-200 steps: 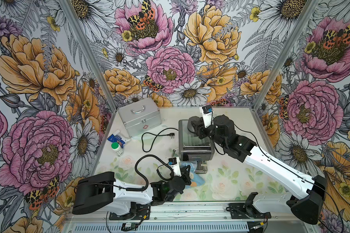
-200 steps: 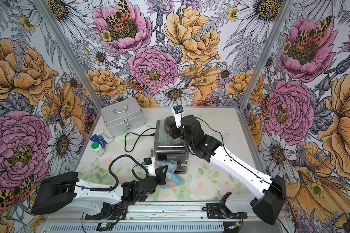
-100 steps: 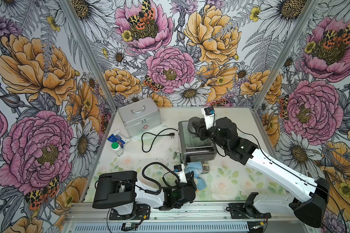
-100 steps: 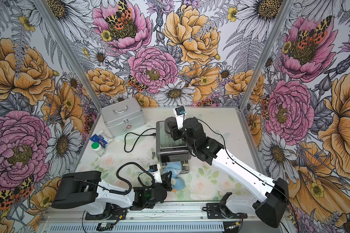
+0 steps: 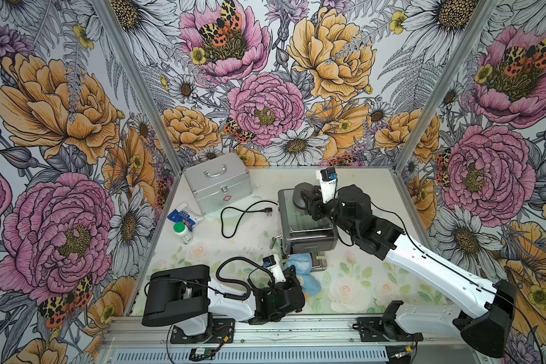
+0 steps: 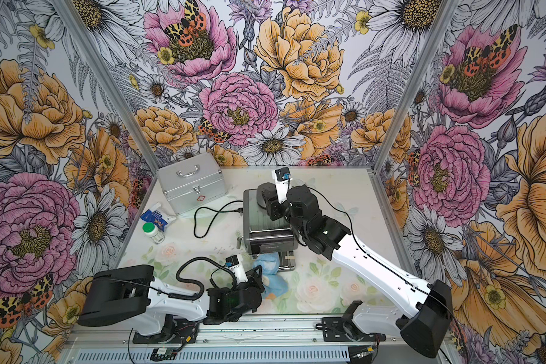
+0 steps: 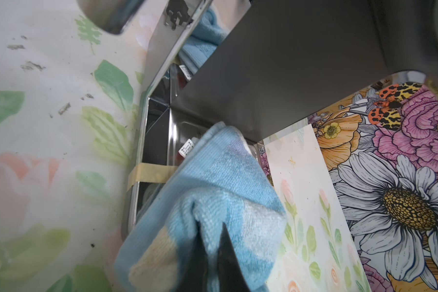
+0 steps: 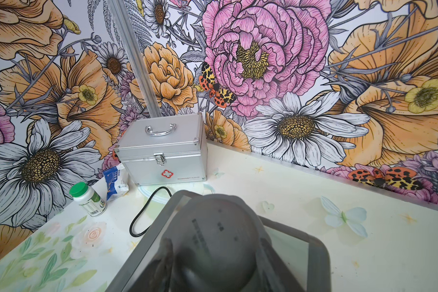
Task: Wipe the surface of a coffee machine
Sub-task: Wipe the dirt from the surface of the coffee machine.
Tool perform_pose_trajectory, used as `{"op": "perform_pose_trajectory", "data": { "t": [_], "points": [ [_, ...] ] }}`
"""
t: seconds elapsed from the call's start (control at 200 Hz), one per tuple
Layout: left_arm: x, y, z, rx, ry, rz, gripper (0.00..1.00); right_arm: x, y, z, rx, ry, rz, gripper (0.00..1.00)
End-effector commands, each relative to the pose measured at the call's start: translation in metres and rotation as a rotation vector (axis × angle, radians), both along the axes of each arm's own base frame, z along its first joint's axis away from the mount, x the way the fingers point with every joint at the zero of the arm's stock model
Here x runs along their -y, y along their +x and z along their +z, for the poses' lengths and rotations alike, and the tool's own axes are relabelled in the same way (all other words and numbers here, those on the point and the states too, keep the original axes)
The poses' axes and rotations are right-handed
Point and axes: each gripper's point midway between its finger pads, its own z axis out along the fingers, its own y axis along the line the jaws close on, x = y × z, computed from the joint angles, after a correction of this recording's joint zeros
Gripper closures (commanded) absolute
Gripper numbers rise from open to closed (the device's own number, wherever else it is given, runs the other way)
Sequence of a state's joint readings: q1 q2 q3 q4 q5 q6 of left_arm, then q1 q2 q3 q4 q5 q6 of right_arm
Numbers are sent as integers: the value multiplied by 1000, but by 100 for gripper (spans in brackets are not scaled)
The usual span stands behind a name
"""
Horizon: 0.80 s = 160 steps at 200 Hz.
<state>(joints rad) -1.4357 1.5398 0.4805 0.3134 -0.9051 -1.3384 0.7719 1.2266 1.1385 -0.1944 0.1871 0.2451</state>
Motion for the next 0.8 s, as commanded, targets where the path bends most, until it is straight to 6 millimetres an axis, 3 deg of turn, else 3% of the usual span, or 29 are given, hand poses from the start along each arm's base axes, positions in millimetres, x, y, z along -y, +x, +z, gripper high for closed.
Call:
{"op": "perform_pose_trajectory", "data": {
  "t": [0.0,0.18,0.37,0.51,0.685,0.795],
  "points": [
    [-4,-1,-15,-29,68,14,100,-2,-16,-86,-229,-157,35,47],
    [37,-12,6,41,121,-88,100,-10,-25,-87,-230,-147,55,48],
    [61,-17,14,80,165,-139,100,-11,-27,-84,-227,-139,56,48],
    [57,-13,3,49,150,-127,100,-8,-29,-79,-215,-130,54,47],
    [30,-5,-15,32,105,-106,100,-6,-30,-78,-212,-128,51,47],
    [25,-4,-11,74,82,-165,100,-8,-31,-83,-224,-130,54,48]
  ]
}}
